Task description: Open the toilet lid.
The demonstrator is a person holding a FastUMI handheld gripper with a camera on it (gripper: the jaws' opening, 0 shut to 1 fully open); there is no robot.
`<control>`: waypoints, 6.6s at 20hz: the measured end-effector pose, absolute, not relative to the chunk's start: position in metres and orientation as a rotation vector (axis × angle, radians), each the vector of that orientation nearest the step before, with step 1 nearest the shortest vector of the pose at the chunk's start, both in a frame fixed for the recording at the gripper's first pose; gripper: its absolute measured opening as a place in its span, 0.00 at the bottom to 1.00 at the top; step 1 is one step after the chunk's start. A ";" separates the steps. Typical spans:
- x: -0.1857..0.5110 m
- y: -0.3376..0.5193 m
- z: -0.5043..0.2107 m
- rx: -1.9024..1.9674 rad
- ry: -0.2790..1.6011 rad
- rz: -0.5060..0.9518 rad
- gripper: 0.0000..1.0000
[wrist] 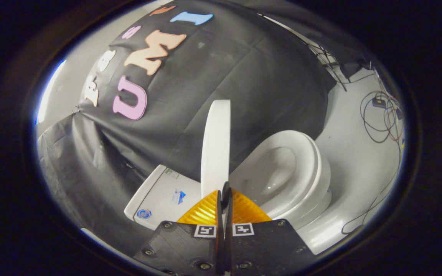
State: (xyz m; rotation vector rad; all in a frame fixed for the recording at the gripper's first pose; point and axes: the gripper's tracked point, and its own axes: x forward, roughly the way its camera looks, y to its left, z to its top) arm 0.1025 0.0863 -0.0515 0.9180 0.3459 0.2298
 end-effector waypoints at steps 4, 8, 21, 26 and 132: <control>0.104 0.085 -0.055 0.908 0.405 0.176 0.01; 0.108 0.092 -0.046 0.926 0.407 0.152 0.01; 0.104 0.120 -0.014 0.800 0.365 0.068 0.01; 0.101 0.136 0.003 0.675 0.334 0.073 0.02; -0.003 0.215 0.124 0.082 0.075 0.171 0.72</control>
